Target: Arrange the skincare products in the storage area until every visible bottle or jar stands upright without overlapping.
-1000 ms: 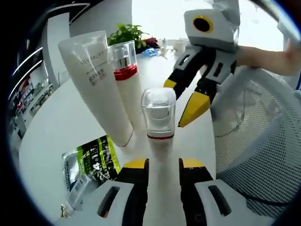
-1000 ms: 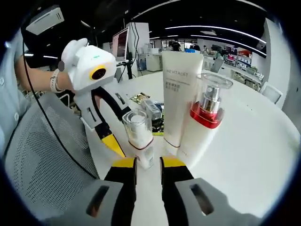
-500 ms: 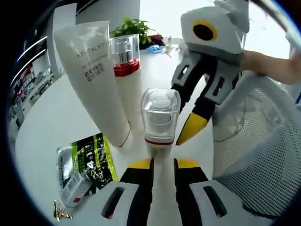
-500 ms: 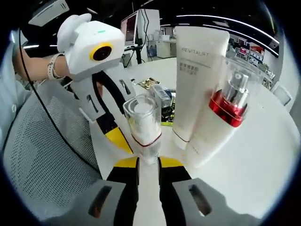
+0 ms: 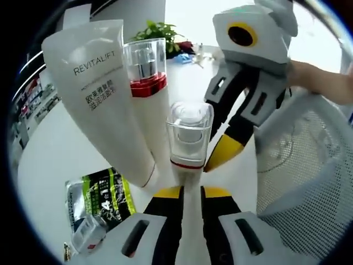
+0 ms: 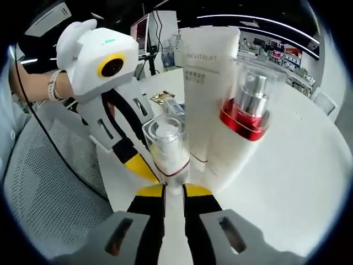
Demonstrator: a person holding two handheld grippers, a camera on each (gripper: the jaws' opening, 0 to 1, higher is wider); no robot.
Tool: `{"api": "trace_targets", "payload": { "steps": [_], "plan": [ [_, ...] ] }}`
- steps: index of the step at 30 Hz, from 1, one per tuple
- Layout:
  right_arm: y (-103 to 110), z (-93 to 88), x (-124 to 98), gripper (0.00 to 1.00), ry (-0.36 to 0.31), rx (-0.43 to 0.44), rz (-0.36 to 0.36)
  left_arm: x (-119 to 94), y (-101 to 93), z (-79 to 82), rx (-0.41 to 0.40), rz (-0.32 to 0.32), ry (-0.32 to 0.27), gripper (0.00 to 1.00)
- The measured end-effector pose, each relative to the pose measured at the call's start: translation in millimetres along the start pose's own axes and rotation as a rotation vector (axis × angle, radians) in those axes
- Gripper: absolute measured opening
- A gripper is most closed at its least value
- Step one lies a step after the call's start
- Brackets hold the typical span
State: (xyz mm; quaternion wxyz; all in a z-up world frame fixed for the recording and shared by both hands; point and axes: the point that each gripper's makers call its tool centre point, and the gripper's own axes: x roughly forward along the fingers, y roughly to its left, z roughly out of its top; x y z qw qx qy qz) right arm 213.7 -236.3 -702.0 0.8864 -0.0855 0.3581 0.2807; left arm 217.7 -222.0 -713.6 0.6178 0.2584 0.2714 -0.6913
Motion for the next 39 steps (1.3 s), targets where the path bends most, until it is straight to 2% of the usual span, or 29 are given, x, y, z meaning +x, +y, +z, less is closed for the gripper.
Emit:
{"api": "trace_targets", "payload": {
  "steps": [16, 30, 39],
  "plan": [
    [-18.2, -1.9, -4.6, 0.11, -0.014, 0.068, -0.059, 12.1, 8.5, 11.9, -0.026, 0.011, -0.015, 0.08],
    [-20.7, -1.1, -3.2, 0.10, -0.014, 0.081, -0.070, 13.4, 15.3, 14.5, -0.047, 0.033, -0.023, 0.07],
    [-22.0, -2.9, -5.0, 0.10, -0.008, 0.079, -0.075, 14.0, 13.0, 16.6, -0.060, 0.028, -0.033, 0.08]
  ]
}}
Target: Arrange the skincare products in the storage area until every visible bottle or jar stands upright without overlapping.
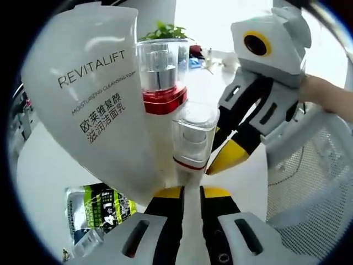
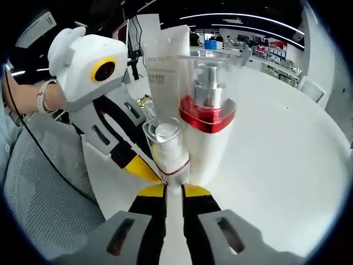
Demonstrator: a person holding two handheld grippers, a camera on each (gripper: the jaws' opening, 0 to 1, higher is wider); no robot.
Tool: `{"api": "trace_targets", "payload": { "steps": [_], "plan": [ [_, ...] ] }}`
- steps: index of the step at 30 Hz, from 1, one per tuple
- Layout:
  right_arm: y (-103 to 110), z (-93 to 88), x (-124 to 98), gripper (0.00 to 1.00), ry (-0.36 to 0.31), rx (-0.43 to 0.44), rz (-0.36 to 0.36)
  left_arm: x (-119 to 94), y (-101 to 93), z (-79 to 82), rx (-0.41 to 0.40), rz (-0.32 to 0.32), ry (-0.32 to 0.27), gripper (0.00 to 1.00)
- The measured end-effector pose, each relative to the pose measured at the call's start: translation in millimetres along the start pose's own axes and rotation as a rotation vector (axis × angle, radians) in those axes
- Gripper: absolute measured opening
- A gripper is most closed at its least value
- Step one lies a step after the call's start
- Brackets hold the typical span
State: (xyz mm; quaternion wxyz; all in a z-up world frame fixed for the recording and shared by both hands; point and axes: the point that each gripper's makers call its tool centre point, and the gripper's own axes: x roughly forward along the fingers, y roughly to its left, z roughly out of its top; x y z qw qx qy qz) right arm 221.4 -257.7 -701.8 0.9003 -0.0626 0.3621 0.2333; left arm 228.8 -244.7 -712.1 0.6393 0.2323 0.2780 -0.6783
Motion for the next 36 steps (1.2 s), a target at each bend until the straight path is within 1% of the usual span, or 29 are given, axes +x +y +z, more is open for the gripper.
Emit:
{"api": "trace_targets", "payload": {
  "steps": [2, 13, 18, 23, 26, 30, 33, 36],
  "plan": [
    [0.1, -0.9, -0.3, 0.09, 0.004, -0.002, 0.001, -0.2, -1.0, -0.7, 0.001, -0.003, 0.003, 0.07],
    [-0.4, -0.8, -1.9, 0.09, 0.007, -0.008, -0.005, -0.9, -4.5, -0.8, -0.001, -0.012, 0.003, 0.08],
    [-0.1, 0.0, -6.2, 0.11, 0.010, -0.013, -0.014, -4.5, -6.7, -1.2, 0.008, -0.014, 0.002, 0.08],
    [2.3, 1.2, -9.2, 0.13, 0.004, -0.014, -0.016, -16.6, -3.9, 3.2, 0.008, -0.004, -0.018, 0.10],
    [4.6, 1.3, -12.2, 0.15, 0.003, -0.019, -0.020, -24.7, -1.1, 2.8, 0.009, 0.010, -0.023, 0.11],
    [6.2, 2.6, -19.0, 0.19, 0.001, -0.028, -0.034, -37.4, 2.0, -0.6, 0.002, 0.029, -0.020, 0.13],
    [6.8, 6.1, -26.0, 0.24, -0.009, -0.026, -0.047, -48.7, 3.3, -4.2, 0.003, 0.046, -0.019, 0.19],
    [9.7, 11.8, -33.8, 0.27, -0.020, -0.020, -0.054, -60.9, 4.4, -8.5, -0.016, 0.063, -0.022, 0.21]
  ]
}}
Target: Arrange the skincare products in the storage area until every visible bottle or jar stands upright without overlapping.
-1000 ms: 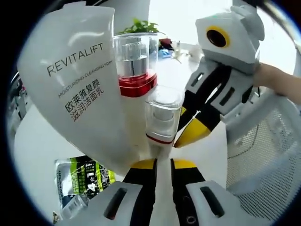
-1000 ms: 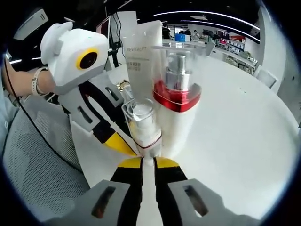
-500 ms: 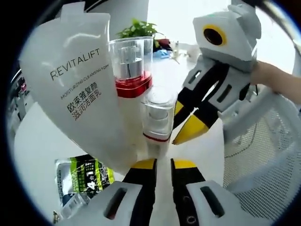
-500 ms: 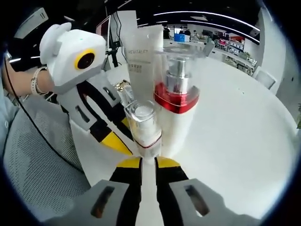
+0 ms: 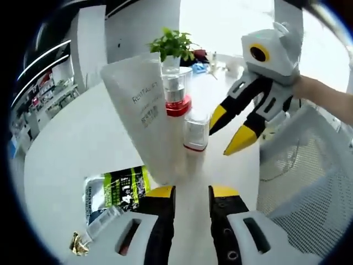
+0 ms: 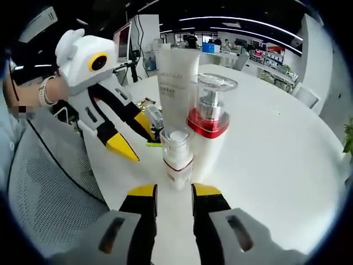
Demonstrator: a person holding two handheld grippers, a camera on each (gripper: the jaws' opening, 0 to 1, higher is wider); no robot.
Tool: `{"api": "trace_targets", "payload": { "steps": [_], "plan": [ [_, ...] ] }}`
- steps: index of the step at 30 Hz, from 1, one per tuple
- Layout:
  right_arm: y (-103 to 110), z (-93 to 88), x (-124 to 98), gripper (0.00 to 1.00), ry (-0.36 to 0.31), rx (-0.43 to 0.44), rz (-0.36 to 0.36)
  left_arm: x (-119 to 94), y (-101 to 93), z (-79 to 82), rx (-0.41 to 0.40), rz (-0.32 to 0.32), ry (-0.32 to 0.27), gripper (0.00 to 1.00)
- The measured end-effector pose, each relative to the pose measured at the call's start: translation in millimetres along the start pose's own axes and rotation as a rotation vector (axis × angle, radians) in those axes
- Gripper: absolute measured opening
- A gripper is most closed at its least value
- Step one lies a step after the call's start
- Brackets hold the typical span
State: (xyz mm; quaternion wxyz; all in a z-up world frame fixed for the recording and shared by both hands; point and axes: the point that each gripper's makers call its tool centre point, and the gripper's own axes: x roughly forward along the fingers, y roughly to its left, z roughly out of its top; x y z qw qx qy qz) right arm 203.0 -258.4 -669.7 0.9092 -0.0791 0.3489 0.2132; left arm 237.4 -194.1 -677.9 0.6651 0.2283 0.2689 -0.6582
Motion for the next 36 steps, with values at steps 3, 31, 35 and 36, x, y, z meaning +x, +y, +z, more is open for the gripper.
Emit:
{"api": "trace_targets", "payload": {
  "steps": [3, 31, 35, 36],
  "plan": [
    [1.7, 5.8, -6.3, 0.33, -0.006, -0.004, -0.014, -10.8, 2.7, -2.7, -0.007, 0.021, -0.002, 0.24],
    [19.1, 69.0, -49.7, 0.80, -0.079, -0.089, -0.072, -129.0, 36.1, -35.0, -0.077, 0.254, 0.043, 0.70],
    [21.4, 75.1, -50.8, 0.84, -0.090, -0.118, -0.078, -139.1, 38.4, -37.5, -0.084, 0.264, 0.047, 0.76],
    [22.2, 76.1, -50.9, 0.84, -0.092, -0.120, -0.075, -142.6, 40.0, -37.6, -0.078, 0.274, 0.043, 0.77]
  ]
}}
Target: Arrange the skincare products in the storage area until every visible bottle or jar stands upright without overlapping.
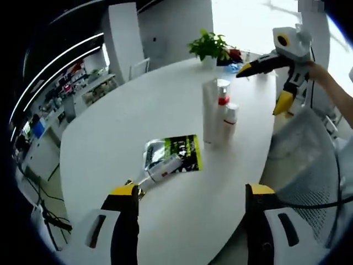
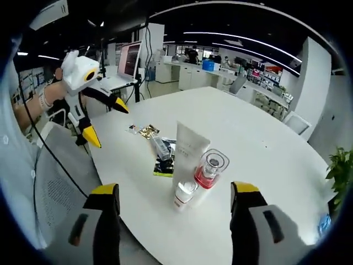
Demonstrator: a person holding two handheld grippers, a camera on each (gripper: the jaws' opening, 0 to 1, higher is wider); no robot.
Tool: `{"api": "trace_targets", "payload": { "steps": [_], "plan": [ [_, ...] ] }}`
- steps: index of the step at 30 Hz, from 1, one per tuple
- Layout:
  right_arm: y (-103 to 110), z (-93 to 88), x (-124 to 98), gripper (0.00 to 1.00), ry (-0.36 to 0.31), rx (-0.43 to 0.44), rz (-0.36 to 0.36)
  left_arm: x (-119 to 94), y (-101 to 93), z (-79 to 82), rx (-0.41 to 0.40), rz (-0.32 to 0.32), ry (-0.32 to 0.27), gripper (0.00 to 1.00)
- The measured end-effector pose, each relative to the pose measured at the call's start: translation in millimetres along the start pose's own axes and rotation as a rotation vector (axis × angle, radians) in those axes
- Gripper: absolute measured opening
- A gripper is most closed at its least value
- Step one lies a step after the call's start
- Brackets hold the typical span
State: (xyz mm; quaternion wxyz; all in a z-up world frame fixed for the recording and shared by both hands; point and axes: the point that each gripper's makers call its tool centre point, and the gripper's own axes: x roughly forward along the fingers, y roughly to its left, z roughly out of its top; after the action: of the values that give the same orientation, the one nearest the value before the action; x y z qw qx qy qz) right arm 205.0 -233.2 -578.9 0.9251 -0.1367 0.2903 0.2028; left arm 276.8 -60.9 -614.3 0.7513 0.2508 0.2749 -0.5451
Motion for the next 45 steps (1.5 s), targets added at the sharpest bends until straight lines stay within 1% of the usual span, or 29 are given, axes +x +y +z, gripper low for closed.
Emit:
{"api": "trace_targets", "payload": {
  "steps": [6, 11, 14, 21, 23, 26, 28, 32, 37, 40, 43, 45],
  "plan": [
    [0.3, 4.9, 0.2, 0.90, -0.010, -0.003, -0.006, -9.8, 5.8, 0.3, 0.007, 0.021, -0.019, 0.86],
    [0.5, 5.9, 0.3, 0.92, 0.000, -0.015, -0.003, -12.7, 8.5, -2.3, 0.000, 0.021, -0.020, 0.90],
    [0.5, 8.0, 0.5, 0.94, -0.006, -0.017, -0.001, -14.7, 10.5, -3.2, -0.001, 0.023, -0.024, 0.95],
    [0.1, 11.6, 2.9, 0.99, -0.002, -0.028, 0.002, -16.2, 11.0, -5.5, 0.004, 0.007, -0.028, 0.97],
    [0.3, 12.7, 3.6, 1.00, -0.004, -0.026, 0.005, -16.1, 11.1, -6.4, -0.006, -0.002, -0.027, 0.97],
    [1.6, 14.5, 4.7, 1.00, -0.008, -0.028, 0.016, -14.3, 13.0, -7.1, -0.005, -0.012, -0.027, 0.97],
    [2.3, 14.5, 5.6, 1.00, -0.003, -0.029, 0.022, -12.6, 17.3, -7.9, 0.011, -0.004, -0.019, 0.97],
    [1.9, 16.5, 7.2, 1.00, -0.008, -0.027, 0.028, -6.6, 24.8, -7.3, 0.038, -0.007, -0.018, 0.97],
    [-0.8, 17.9, 8.1, 1.00, -0.008, -0.026, 0.028, 3.0, 35.9, -9.5, 0.046, -0.009, 0.001, 0.97],
    [-5.0, 18.3, 7.1, 1.00, -0.007, -0.029, 0.013, 9.6, 43.5, -9.1, 0.045, -0.016, 0.005, 0.97],
    [-9.7, 17.8, 6.2, 1.00, -0.010, -0.025, -0.001, 15.6, 46.9, -8.0, 0.051, -0.025, -0.003, 0.97],
    [-11.2, 16.9, 5.9, 0.99, -0.010, -0.023, -0.001, 22.0, 50.7, -10.6, 0.058, -0.026, 0.014, 0.97]
  ]
}}
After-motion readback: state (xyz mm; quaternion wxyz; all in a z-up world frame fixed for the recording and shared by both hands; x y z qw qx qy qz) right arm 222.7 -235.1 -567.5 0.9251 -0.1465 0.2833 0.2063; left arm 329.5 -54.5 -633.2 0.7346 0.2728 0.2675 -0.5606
